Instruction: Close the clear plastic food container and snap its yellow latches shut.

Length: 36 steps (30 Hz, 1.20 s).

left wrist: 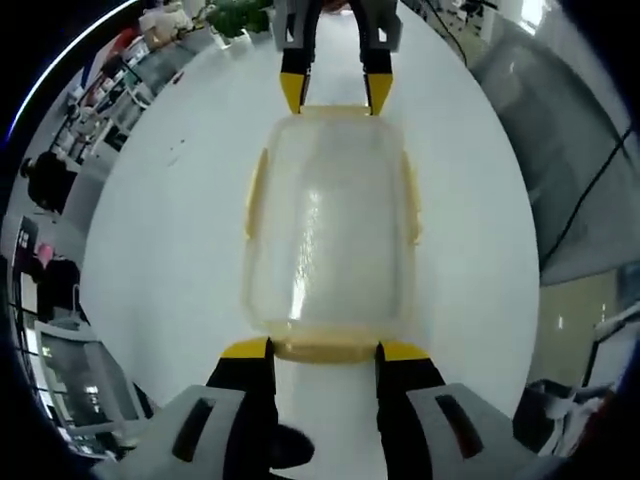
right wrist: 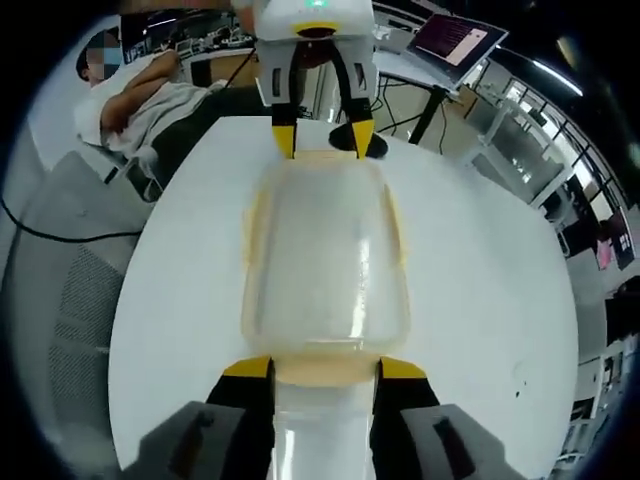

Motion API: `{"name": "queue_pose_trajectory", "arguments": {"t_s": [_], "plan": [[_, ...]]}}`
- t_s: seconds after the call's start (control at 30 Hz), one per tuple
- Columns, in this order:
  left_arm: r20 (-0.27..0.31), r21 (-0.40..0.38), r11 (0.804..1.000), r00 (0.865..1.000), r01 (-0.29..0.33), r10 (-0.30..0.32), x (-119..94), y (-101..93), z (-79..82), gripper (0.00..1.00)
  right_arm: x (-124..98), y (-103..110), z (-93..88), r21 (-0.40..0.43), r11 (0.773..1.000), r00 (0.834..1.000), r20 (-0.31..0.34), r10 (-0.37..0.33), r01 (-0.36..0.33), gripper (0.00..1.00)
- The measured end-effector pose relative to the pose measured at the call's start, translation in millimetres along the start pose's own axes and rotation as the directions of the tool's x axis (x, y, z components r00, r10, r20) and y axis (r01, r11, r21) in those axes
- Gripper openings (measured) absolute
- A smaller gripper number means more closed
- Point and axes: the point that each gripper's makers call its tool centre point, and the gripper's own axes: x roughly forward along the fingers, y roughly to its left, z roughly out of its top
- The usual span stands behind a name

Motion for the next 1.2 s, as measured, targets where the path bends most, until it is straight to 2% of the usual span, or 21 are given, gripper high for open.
{"name": "queue_pose_trajectory", "arguments": {"t_s": [0.43,1.2], "plan": [[-0.003,-0.003,1.0,1.0,-0.01,0.01,-8,-2.3,21.6,0.37,-19,1,-8.1,-0.019,1.0,1.0,0.006,-0.013,0.013,0.35],[0.023,0.004,1.0,1.0,-0.003,0.003,1,-1.0,78.6,0.37,-50,-2,-57.8,-0.009,1.0,1.0,0.009,-0.01,0.01,0.35]]}}
